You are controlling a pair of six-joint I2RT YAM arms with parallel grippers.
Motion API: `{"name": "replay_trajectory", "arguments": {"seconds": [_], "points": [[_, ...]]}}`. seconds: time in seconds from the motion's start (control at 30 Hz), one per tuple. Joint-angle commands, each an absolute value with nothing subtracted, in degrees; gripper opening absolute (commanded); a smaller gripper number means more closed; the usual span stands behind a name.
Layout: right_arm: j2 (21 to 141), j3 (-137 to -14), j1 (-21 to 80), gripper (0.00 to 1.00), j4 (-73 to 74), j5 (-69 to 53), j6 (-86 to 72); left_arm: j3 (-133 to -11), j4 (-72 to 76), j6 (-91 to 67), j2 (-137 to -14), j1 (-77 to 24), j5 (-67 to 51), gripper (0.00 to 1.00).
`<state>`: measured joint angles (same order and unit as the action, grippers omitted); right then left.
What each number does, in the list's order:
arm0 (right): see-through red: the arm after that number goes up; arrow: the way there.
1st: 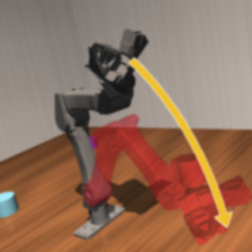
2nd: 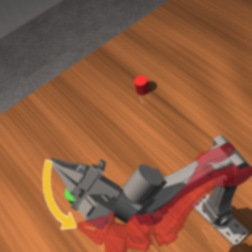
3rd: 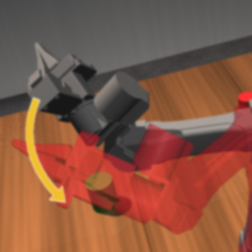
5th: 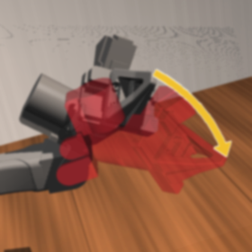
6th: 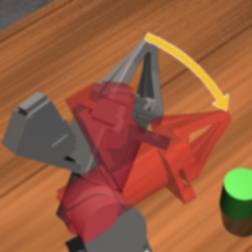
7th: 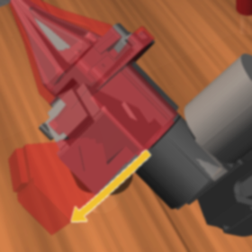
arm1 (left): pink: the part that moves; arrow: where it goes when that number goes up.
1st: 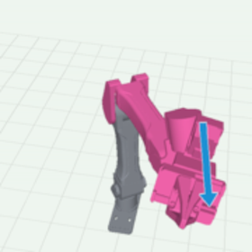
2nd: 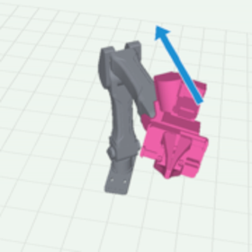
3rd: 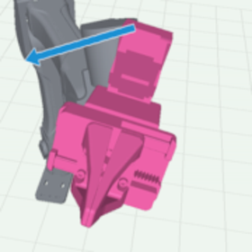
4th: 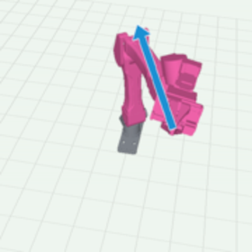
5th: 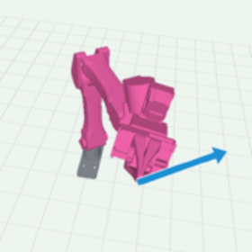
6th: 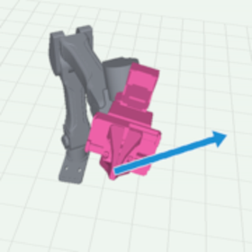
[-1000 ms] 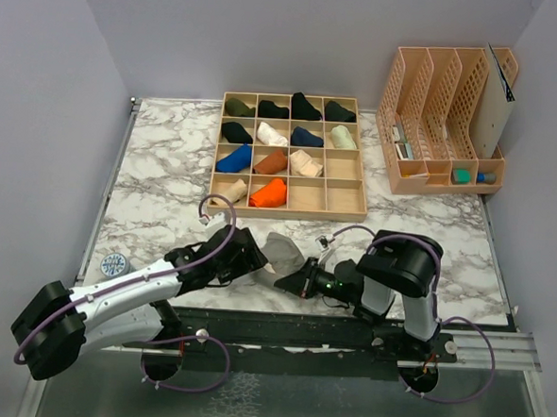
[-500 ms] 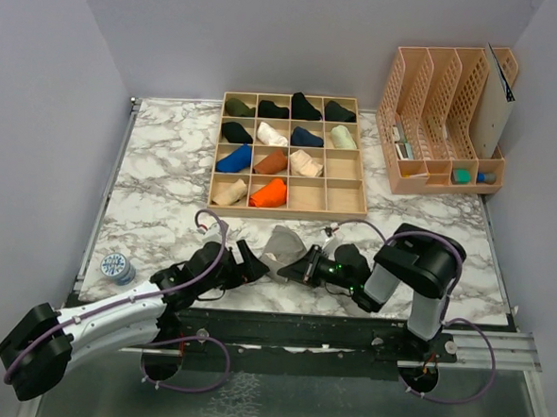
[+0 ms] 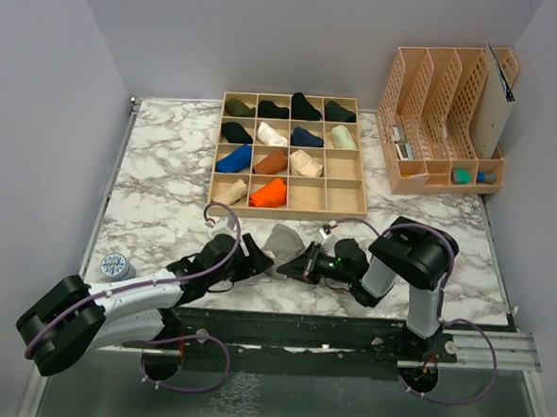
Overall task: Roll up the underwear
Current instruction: Roll the underwear to the center of the board.
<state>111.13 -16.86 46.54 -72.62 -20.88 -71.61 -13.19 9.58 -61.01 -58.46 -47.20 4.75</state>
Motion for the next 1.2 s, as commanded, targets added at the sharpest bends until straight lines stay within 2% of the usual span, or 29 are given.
{"name": "replay_trajectory", "arguments": {"seconds": [0.0, 0.07, 0.3, 0.4, 0.5, 0.57, 0.7, 0.8, 0.93, 1.17], "points": [[117.6, -12.16, 45.15, 0.03, -61.61, -18.44, -72.27, -12.15, 14.53, -60.89, -61.32, -46.84, 5.71, 0.62], [118.58, -11.26, 44.69, 0.03, -64.15, -18.77, -73.12, -13.2, 13.68, -60.07, -62.9, -46.8, 6.24, 0.52], [120.39, -11.42, 44.48, 0.1, -67.34, -20.63, -72.38, -15.45, 14.41, -58.58, -68.8, -46.81, 7.44, 0.46], [120.54, -11.36, 44.47, 0.12, -67.73, -21.06, -71.61, -16.54, 14.05, -56.81, -70.5, -46.84, 7.67, 0.34], [119.51, -11.1, 44.52, 0.19, -69.29, -22.12, -69.64, -17.78, 12.56, -55.71, -71.5, -46.84, 7.86, 0.22], [117.34, -11.06, 44.47, 0.28, -69.15, -22.69, -66.97, -18.54, 11.49, -55.22, -71.58, -46.83, 7.93, 0.16], [108.93, -10.84, 44.52, 0.47, -63.47, -20.82, -59.97, -19.17, 11.01, -54.88, -71.25, -46.8, 7.18, 0.15], [100.93, -10.9, 44.47, 0.56, -56.01, -18.14, -53.67, -20.16, 9.91, -54.43, -71.12, -46.9, 6.66, 0.14], [91.03, -13.55, 44.47, 0.57, -40.16, -13.76, -44.7, -21.47, 8.4, -54.05, -70.76, -46.9, 5.96, 0.15], [74.47, -13.35, 45.1, 0.57, -36.38, -12.62, -23.04, -24.11, 4.59, -54.48, -70.74, -47.01, 3.85, 0.15]]}}
